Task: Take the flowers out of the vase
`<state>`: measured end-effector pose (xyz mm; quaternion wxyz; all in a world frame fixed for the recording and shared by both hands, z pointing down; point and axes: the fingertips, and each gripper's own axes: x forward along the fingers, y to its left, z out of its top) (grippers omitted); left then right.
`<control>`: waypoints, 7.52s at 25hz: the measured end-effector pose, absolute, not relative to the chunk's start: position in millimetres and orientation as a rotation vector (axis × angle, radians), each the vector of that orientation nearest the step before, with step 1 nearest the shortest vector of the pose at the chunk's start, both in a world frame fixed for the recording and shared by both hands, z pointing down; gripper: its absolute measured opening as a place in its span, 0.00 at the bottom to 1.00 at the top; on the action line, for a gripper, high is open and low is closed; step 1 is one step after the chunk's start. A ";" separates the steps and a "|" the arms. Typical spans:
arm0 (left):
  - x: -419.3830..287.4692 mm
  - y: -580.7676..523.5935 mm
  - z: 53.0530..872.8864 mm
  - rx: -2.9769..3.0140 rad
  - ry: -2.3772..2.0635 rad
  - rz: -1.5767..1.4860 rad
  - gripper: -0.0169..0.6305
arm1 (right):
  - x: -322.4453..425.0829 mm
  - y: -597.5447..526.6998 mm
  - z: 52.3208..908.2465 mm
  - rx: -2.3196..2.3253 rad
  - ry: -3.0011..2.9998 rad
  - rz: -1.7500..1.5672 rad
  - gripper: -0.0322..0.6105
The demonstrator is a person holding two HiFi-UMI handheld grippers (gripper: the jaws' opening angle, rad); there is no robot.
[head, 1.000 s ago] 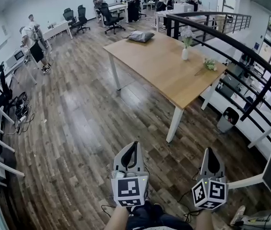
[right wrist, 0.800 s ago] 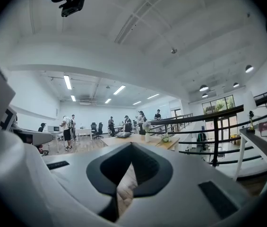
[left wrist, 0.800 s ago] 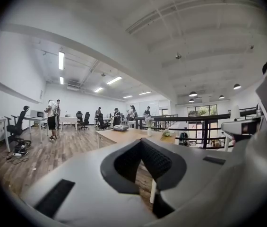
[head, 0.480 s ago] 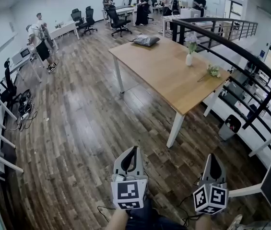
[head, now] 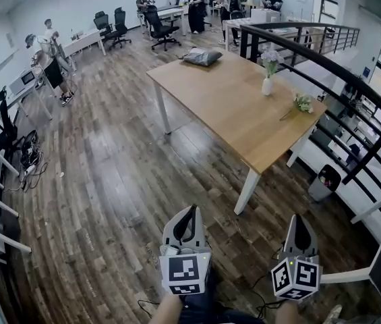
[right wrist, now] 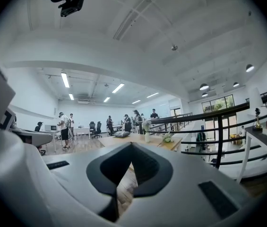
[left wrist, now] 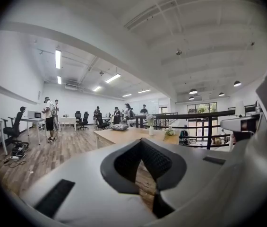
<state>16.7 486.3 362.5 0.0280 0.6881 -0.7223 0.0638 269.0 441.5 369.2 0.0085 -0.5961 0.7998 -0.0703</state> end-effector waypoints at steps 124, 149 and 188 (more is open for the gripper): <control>-23.8 -295.6 389.1 2.594 -1.452 0.279 0.09 | 160.2 -326.9 333.5 -2.246 2.221 -0.454 0.07; -7.9 -331.2 438.0 2.521 -1.387 0.343 0.09 | 160.3 -390.1 423.1 -2.283 2.334 -0.669 0.34; 7.3 -355.3 479.8 2.469 -1.331 0.372 0.09 | 162.1 -434.1 487.4 -2.356 2.392 -0.680 0.32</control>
